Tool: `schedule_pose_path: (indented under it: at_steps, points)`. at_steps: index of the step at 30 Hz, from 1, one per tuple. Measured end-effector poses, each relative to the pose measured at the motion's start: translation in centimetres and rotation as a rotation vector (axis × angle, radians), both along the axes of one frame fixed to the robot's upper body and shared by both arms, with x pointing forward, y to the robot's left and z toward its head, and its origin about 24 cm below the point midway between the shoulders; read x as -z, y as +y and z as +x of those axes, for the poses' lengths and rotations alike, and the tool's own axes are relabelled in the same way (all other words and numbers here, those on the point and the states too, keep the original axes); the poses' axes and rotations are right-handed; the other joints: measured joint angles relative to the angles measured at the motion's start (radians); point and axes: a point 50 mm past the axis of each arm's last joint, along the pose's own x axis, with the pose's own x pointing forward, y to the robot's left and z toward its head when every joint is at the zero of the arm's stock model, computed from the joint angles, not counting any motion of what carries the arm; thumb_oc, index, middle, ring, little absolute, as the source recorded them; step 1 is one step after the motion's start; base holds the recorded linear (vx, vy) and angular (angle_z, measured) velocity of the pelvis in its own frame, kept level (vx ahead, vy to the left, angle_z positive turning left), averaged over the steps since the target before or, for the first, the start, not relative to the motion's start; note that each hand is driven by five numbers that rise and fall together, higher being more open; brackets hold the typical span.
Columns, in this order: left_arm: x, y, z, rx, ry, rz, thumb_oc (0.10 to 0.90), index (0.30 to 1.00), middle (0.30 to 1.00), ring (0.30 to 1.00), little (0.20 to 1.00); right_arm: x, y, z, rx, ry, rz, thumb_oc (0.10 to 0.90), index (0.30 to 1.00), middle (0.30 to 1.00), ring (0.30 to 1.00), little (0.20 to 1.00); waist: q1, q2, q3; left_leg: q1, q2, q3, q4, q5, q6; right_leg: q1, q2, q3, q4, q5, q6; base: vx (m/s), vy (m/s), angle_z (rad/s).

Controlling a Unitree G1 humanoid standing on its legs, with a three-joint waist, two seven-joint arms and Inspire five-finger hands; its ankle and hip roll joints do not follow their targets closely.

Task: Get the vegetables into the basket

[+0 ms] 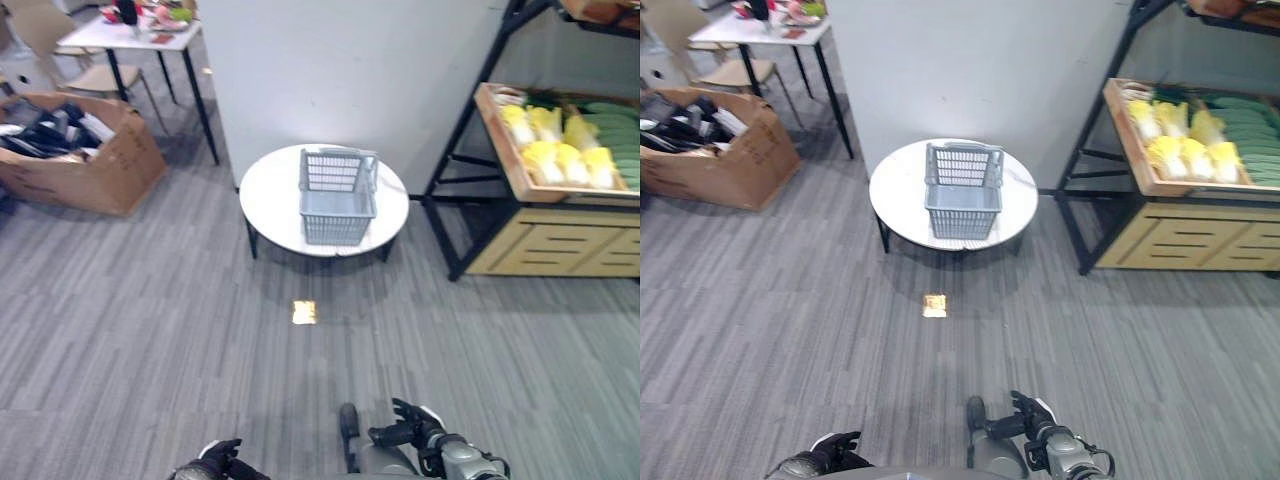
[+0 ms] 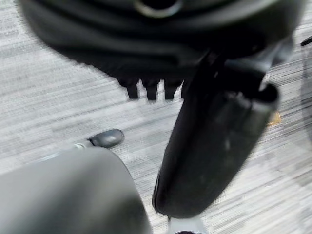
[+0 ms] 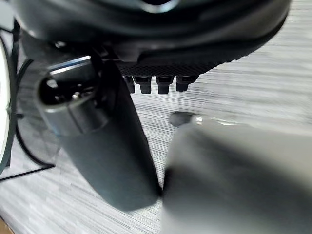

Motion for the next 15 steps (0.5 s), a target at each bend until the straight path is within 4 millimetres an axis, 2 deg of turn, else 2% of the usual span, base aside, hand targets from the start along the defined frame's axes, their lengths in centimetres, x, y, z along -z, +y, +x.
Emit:
schedule_pose_path:
  at_steps: [2,6,11,15]
  points:
    - [0.0,-0.3,0.2,0.004,-0.005,-0.007,0.9,1.0,1.0,1.0,1.0,-0.2,-0.7,0.2,0.004,0.005,-0.021,0.9,1.0,1.0,1.0,1.0,0.001,0.012,0.001,-0.009,0.019,0.003,0.021,0.007,-0.008,0.01,0.017,-0.016,-0.004,-0.003,-0.032,0.06,-0.104,0.22]
    - [0.0,-1.3,1.0,0.059,-0.016,-0.019,0.9,1.0,1.0,1.0,1.0,-0.2,-2.1,-0.4,0.019,0.022,-0.056,0.9,1.0,1.0,1.0,1.0,-0.013,0.014,0.007,-0.049,0.038,-0.011,0.05,0.028,-0.053,0.015,0.024,-0.053,-0.02,-0.003,-0.061,0.05,-0.057,0.23]
    - [-0.4,-1.9,2.5,0.072,-0.057,-0.031,0.9,1.0,1.0,1.0,1.0,-0.4,-2.3,0.0,0.027,0.005,-0.057,0.9,1.0,1.0,1.0,1.0,-0.019,0.031,0.02,-0.091,0.057,-0.031,0.051,0.031,-0.068,-0.013,0.031,-0.078,-0.018,-0.03,-0.049,0.07,-0.076,0.16]
    - [-0.5,-1.8,3.1,0.058,-0.08,-0.034,0.9,1.0,1.0,1.0,1.0,-0.7,-2.9,0.3,0.065,-0.013,-0.06,0.9,1.0,1.0,1.0,1.0,-0.014,0.066,0.05,-0.119,0.082,-0.059,0.055,0.044,-0.09,-0.018,0.039,-0.111,-0.018,-0.046,-0.05,0.15,-0.142,0.27]
